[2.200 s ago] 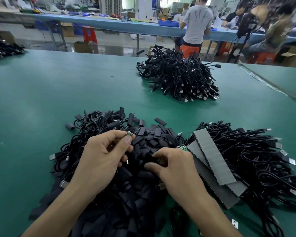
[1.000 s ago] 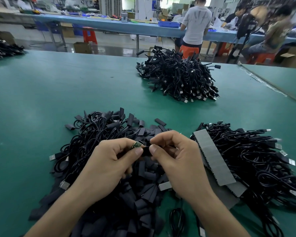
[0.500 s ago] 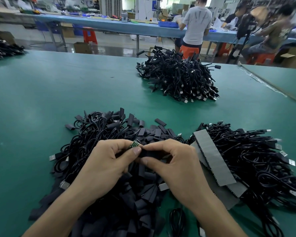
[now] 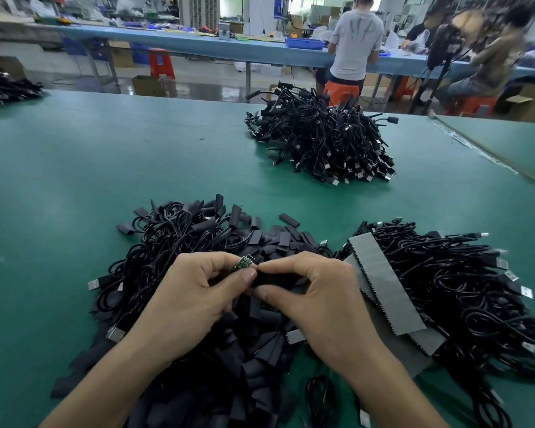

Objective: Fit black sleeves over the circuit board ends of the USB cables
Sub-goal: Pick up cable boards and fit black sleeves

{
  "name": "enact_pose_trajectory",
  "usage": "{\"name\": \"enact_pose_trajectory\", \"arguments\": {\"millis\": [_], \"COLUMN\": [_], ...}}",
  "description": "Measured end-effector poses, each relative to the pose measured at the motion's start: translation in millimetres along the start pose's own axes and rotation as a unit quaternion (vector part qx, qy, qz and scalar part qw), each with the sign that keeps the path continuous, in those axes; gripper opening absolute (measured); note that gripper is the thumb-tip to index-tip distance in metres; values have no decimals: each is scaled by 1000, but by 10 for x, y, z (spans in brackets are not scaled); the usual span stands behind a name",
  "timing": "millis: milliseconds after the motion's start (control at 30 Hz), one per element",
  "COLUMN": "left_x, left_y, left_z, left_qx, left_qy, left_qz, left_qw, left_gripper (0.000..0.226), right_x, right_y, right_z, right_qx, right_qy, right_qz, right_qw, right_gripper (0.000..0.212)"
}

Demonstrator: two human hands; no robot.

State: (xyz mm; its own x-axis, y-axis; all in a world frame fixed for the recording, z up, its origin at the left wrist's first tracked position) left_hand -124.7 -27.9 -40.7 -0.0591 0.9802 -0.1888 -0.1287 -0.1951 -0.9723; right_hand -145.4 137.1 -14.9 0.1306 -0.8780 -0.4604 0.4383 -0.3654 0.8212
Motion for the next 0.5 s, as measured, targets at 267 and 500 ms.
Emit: {"name": "enact_pose_trajectory", "arguments": {"millis": [267, 500], "left_x": [-71, -40], "left_y": [-36, -112], "left_z": [-5, -14], "left_qx": [1, 45], "left_qy": [-64, -58], "left_qz": [-7, -7], "left_qw": [998, 997], "left_gripper": [24, 29], "right_x": [24, 325], "right_y": [-166, -224], "right_z": [-24, -136], "right_qx": [61, 56], "right_qy": [47, 148], "right_qz": [-199, -344], "right_qw": [977, 925], "right_gripper": [24, 51]}}
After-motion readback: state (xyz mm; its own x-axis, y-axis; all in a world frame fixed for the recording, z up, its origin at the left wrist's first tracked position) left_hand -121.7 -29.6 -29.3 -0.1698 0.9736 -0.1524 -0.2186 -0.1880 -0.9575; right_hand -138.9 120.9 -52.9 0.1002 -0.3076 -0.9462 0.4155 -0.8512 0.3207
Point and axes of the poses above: each hand's wrist, its own z-axis towards the middle knuckle, its own x-axis out of the palm, y = z × x, the point moved 6 cm from there along z, towards the middle knuckle, and after that the axes turned 1 degree about -z, right-handed, at the moved point
